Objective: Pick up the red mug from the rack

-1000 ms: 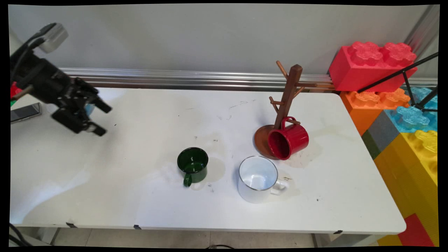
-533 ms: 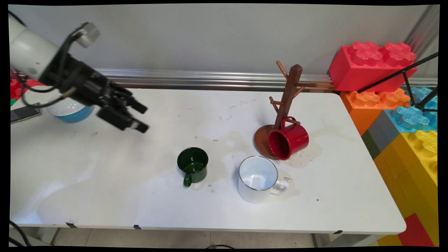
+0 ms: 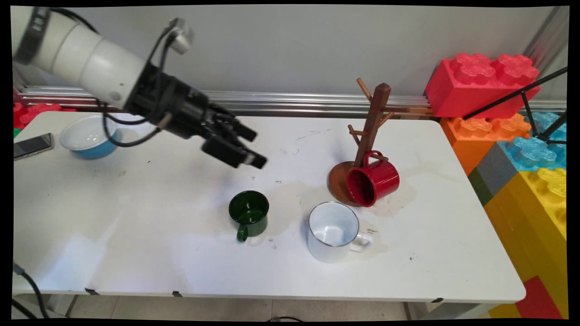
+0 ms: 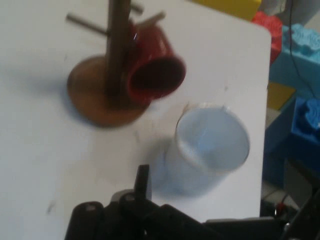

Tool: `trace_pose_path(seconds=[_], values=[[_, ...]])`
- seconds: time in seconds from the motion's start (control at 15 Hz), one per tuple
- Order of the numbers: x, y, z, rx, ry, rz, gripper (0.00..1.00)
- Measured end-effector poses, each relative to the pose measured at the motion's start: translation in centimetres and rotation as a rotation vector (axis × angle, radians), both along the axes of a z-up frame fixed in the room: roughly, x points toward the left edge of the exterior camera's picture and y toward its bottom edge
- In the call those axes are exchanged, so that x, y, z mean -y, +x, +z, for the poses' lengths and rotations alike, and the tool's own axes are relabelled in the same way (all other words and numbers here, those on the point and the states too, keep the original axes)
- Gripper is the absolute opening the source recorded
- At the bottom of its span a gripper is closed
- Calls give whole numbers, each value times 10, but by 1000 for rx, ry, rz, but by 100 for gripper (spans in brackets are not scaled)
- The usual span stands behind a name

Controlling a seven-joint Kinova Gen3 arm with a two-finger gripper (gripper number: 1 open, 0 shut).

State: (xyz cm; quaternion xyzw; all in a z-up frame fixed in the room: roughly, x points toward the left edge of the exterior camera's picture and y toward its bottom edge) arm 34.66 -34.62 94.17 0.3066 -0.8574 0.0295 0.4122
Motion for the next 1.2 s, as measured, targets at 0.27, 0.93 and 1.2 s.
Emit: trace_pose_path(seconds=[0.27,0.93,1.2], values=[[2,-42,5,-5,-33,-6,100],[13,-112,-26,25,55,157,100],[24,-126,-56,16,102,234,100]])
